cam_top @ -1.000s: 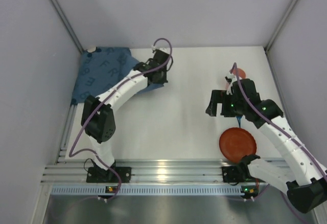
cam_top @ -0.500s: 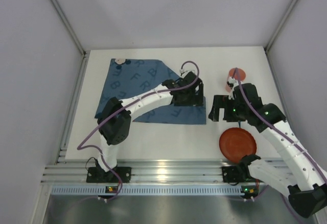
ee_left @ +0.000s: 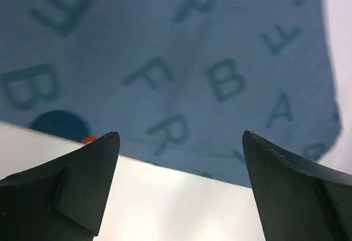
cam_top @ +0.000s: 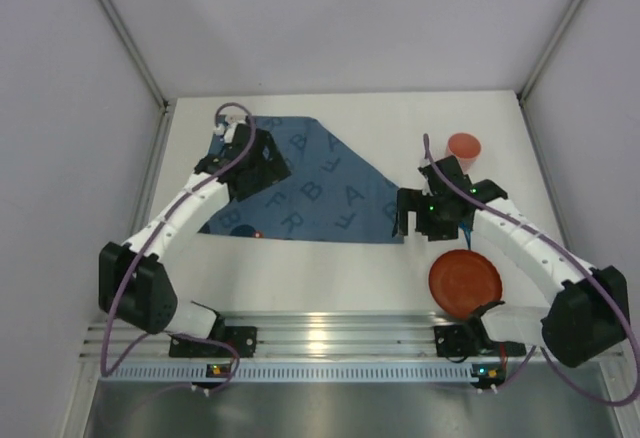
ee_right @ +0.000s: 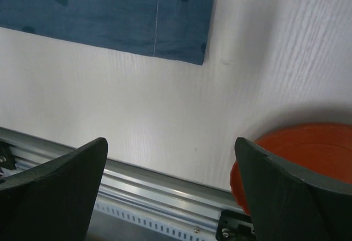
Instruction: Set the dinner table for one person
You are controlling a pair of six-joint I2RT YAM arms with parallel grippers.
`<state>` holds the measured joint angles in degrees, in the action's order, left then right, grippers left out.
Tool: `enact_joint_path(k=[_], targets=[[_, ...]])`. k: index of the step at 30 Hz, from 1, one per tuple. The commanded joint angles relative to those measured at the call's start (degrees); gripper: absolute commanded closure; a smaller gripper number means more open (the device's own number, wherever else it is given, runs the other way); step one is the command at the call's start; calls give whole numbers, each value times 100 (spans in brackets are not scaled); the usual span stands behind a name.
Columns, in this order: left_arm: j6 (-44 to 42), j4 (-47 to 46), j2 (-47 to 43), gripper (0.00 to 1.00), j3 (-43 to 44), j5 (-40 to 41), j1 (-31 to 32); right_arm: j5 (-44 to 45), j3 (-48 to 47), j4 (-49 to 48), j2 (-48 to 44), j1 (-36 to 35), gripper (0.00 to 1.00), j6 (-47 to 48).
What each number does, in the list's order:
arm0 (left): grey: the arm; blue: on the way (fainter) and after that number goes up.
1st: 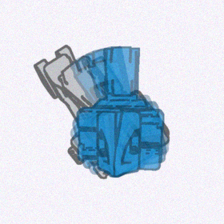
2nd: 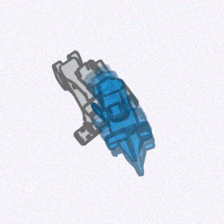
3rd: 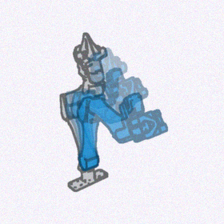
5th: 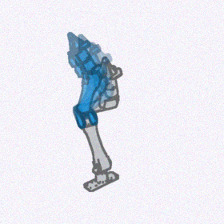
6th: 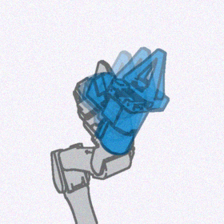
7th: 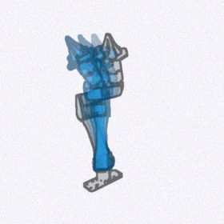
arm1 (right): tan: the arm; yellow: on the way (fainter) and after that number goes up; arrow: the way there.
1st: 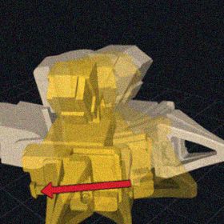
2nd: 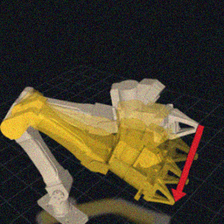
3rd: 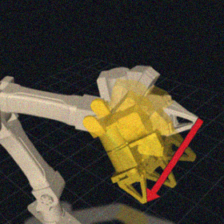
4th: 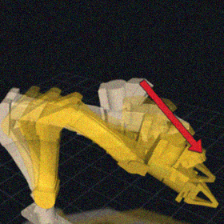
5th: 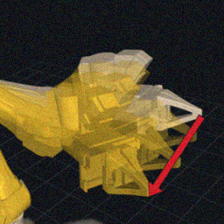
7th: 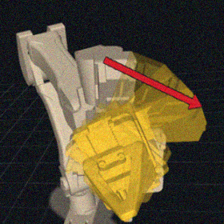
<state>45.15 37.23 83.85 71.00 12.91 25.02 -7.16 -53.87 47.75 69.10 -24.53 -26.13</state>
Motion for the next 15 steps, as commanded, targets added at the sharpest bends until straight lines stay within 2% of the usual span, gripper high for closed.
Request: enact_joint_path(k=[1,4,8,10,15], targets=[[-383,275,-710,2,-927,-7,-968,-488,26,-652,577,98,0,-313],[-647,267,-1071,2,-1481,-182,-1620,-672,8,-941,1183,159,0,-489],[-884,-49,-1109,3,-2002,-710,-3007,-919,78,-1487,1790,291,0,-656],[-998,-180,-977,3,-2090,-842,-3352,-963,43,-1663,2107,379,0,-718],[-1122,-453,-441,4,-2108,-816,-3705,-928,60,-1988,2450,476,0,-806]])
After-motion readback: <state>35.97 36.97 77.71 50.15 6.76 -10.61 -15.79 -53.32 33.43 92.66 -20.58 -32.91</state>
